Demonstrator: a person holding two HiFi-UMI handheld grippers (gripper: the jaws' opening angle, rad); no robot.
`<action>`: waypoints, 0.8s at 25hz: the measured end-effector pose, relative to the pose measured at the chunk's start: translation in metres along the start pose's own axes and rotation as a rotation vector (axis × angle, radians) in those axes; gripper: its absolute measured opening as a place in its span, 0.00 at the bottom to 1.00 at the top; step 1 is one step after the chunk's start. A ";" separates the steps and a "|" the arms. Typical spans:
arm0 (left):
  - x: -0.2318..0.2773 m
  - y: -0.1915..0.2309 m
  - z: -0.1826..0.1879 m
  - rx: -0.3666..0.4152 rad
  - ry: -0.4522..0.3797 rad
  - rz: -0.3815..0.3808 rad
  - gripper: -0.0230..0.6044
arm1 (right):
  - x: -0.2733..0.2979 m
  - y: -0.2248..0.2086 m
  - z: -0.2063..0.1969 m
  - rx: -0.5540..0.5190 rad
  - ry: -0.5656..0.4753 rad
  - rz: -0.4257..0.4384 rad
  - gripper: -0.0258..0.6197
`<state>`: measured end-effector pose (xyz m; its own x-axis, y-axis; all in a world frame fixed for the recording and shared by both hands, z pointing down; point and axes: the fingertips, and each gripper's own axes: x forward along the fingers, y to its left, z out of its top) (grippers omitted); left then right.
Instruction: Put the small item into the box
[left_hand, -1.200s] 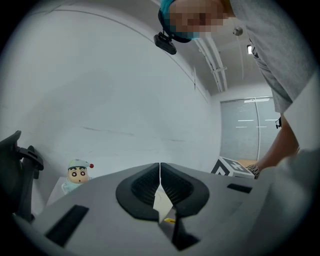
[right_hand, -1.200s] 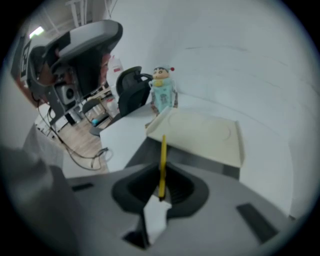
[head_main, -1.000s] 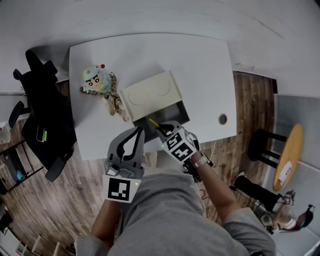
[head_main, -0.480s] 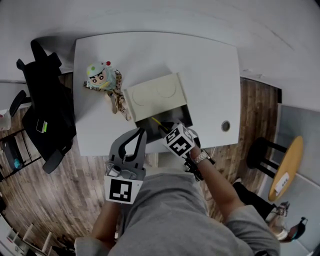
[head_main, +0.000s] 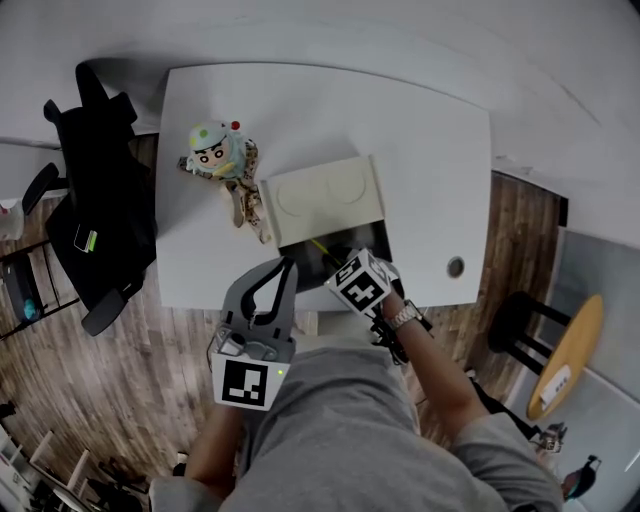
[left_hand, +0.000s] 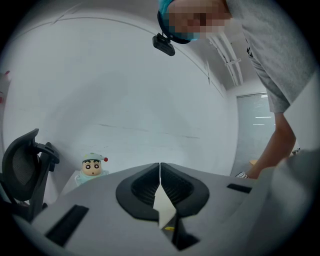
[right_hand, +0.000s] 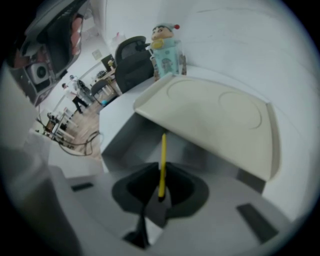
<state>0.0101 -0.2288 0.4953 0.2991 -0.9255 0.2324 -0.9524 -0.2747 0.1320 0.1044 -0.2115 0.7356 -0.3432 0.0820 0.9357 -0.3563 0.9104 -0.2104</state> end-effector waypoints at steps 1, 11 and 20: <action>0.000 0.001 -0.001 -0.001 0.001 0.004 0.10 | 0.002 0.000 0.000 -0.002 0.004 0.003 0.14; 0.000 0.007 -0.005 -0.010 0.008 0.020 0.10 | 0.012 -0.001 -0.002 -0.008 0.024 0.012 0.14; 0.000 0.005 -0.004 -0.003 0.008 -0.002 0.10 | 0.015 -0.001 -0.001 -0.007 0.016 -0.006 0.14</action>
<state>0.0057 -0.2295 0.5001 0.3014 -0.9229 0.2395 -0.9517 -0.2758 0.1349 0.1001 -0.2110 0.7500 -0.3274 0.0830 0.9412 -0.3521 0.9137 -0.2030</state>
